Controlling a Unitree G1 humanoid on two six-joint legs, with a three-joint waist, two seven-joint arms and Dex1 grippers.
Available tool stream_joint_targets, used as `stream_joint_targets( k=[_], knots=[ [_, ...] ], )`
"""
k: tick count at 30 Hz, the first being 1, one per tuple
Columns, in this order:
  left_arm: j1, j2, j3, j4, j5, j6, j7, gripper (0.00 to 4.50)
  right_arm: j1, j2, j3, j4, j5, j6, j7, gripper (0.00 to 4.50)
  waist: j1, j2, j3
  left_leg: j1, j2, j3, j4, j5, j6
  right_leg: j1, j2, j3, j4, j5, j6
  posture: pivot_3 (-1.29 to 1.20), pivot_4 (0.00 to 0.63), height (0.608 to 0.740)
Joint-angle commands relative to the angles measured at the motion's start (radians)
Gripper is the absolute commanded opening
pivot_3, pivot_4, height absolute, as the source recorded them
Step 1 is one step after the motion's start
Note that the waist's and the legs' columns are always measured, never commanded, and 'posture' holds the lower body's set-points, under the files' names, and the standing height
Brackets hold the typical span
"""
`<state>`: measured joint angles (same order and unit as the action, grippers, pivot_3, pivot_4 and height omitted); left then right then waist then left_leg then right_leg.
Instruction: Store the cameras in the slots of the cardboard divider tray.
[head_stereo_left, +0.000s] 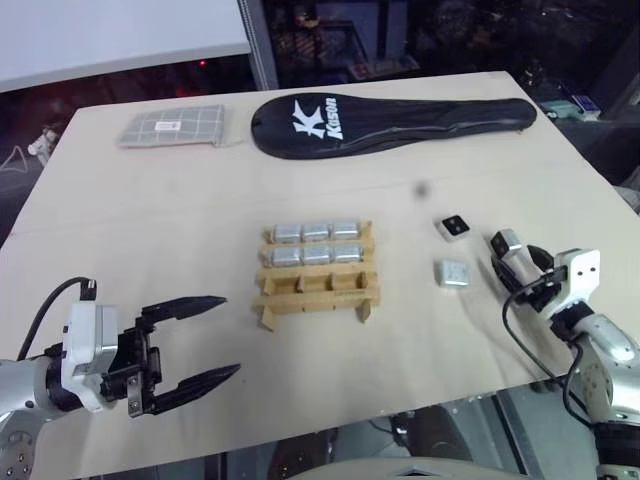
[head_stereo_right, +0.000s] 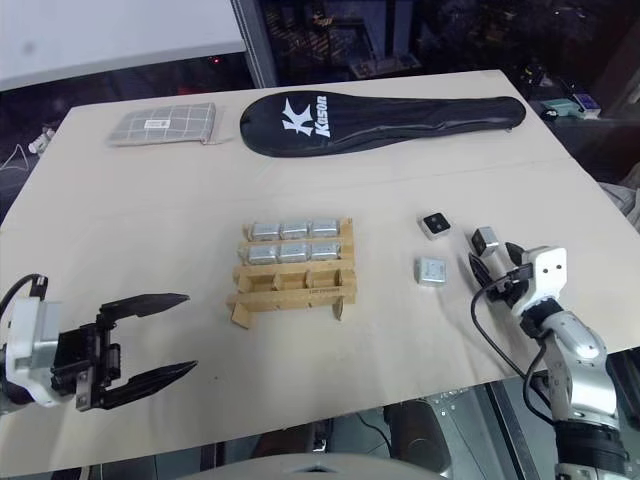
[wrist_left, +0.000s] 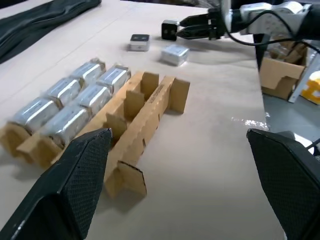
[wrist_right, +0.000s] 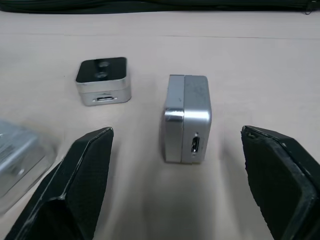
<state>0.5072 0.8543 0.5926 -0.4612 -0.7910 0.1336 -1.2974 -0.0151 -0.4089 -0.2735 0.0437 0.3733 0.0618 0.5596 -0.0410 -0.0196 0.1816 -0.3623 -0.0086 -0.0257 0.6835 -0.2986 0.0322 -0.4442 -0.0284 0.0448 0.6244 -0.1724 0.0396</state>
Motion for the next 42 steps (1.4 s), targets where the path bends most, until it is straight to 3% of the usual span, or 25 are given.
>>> stream_joint_targets(
  k=[1,14,21,26,32,37,42],
  knots=[
    [-0.043,0.025,0.038,-0.036,-0.036,0.03,-0.007,4.5,-0.034,0.017,-0.004,0.022,-0.013,-0.012,-0.034,4.04,0.0,0.0,0.0,0.0,0.0,0.0,0.0,0.0,0.0,0.0,0.0,0.0,0.0,0.0,0.0,0.0,0.15,0.74],
    [-0.116,0.016,0.011,-0.019,-0.009,0.063,-0.021,4.5,-0.077,0.044,-0.002,0.062,-0.034,-0.048,-0.057,4.04,-0.001,0.0,0.0,0.001,0.0,0.0,0.0,0.0,0.0,0.0,0.001,0.001,0.001,0.0,0.0,0.0,0.15,0.74],
    [-0.15,0.0,0.024,-0.008,-0.029,0.099,-0.009,4.5,-0.082,0.045,-0.009,0.075,-0.034,-0.076,-0.057,0.73,-0.001,0.0,0.0,0.0,0.0,0.0,0.0,0.0,0.0,0.0,0.001,0.001,0.001,0.0,0.0,0.0,0.15,0.74],
    [-0.15,-0.005,0.03,-0.011,-0.029,0.109,-0.01,4.5,-0.085,0.043,-0.009,0.066,-0.024,-0.125,-0.03,0.73,-0.001,0.0,0.0,0.001,0.0,0.0,0.0,0.0,0.0,0.0,0.001,0.001,0.001,0.0,0.0,0.0,0.15,0.74],
    [-0.15,-0.007,0.048,0.009,-0.017,0.105,-0.013,4.5,-0.124,-0.024,0.08,-0.033,0.046,-0.131,0.219,0.73,-0.002,0.001,0.001,0.001,0.0,0.0,0.0,0.0,0.0,0.0,0.001,0.001,0.001,0.0,0.0,0.0,0.15,0.74],
    [-0.147,0.0,0.063,0.029,0.0,0.104,-0.019,4.5,-0.258,-0.065,0.209,-0.095,0.05,-0.06,0.354,0.73,-0.005,0.001,0.001,0.002,0.002,0.0,0.0,0.0,0.0,0.0,0.003,0.003,0.001,0.0,0.0,0.0,0.15,0.74],
    [-0.116,-0.01,0.105,0.036,-0.002,0.1,-0.024,4.5,-0.503,-0.041,0.38,-0.077,0.051,0.077,0.484,0.73,-0.005,0.001,0.001,0.0,0.003,-0.001,0.0,0.0,0.0,-0.004,0.003,0.003,0.002,0.001,-0.001,0.0,0.15,0.74]
  ],
)
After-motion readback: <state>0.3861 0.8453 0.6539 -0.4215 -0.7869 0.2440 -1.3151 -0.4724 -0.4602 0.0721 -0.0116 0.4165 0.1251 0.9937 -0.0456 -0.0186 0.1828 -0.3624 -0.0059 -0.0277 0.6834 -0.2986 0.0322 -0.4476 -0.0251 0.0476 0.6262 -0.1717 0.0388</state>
